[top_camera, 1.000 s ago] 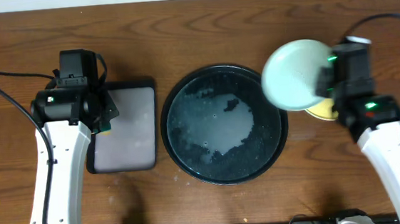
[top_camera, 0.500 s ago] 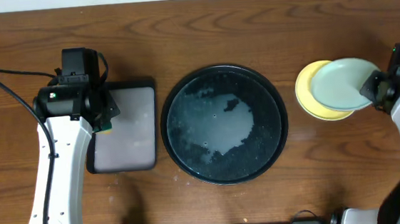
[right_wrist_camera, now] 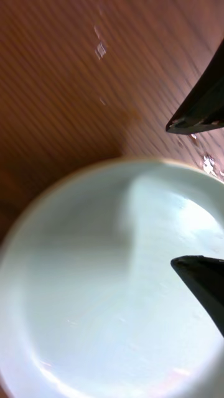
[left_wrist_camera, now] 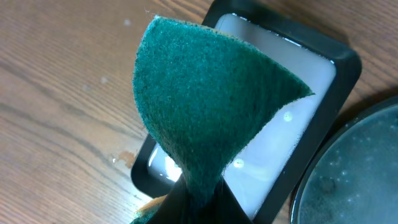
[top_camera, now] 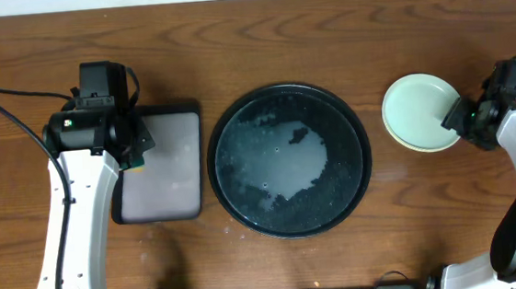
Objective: Clean dirty plates on tray and stack at the side
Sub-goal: 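Release the plate and pull the right gripper back toward the tray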
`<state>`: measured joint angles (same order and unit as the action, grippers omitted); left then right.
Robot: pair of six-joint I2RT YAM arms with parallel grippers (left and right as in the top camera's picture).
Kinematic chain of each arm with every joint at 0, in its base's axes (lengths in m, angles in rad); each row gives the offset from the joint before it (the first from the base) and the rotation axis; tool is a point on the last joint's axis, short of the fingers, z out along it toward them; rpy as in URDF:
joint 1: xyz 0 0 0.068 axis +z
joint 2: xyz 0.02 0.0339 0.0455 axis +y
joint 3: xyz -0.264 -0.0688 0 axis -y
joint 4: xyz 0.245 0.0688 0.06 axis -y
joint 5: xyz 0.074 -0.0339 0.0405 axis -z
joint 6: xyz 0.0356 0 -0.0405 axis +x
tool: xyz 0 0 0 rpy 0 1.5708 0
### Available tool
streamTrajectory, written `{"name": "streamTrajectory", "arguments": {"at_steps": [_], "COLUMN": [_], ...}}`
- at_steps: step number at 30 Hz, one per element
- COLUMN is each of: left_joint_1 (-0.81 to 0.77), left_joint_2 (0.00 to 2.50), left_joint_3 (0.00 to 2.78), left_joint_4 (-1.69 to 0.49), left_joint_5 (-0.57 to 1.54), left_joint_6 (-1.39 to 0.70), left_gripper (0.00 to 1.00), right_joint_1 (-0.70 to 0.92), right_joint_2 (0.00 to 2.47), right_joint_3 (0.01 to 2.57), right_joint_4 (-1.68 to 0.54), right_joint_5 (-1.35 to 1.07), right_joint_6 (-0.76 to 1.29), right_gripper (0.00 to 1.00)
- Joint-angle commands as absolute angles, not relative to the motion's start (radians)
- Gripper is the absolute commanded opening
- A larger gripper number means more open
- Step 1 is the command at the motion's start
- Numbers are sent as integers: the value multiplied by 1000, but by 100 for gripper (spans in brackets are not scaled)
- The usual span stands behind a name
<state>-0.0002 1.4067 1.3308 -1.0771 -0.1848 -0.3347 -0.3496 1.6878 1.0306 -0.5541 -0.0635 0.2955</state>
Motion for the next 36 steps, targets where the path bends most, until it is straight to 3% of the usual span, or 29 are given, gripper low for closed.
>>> {"name": "streamTrajectory", "arguments": {"at_steps": [1,15,21,36], "left_joint_1": [3,2,2,2], "left_joint_2": [1431,1636,1665,1665], "left_joint_3": [1325,1324,1324,1307], "left_joint_4": [-1065,-1057,-1057,-1050], "left_joint_5": [-129,43,43,43], "left_joint_6": [-259,-120,-120,-120], "left_gripper": [8,7,8,7], "right_joint_1": [-340,-39,76,177], "right_joint_2": [1686,1687,1687,1687], "right_joint_3": [1033,1033,1031,898], "right_joint_4": [-588,-709,-734,-515], "right_joint_5": [-255,-318,-226,-181], "right_joint_6": [230,125,125,125], "right_gripper": [57,58,59,62]}}
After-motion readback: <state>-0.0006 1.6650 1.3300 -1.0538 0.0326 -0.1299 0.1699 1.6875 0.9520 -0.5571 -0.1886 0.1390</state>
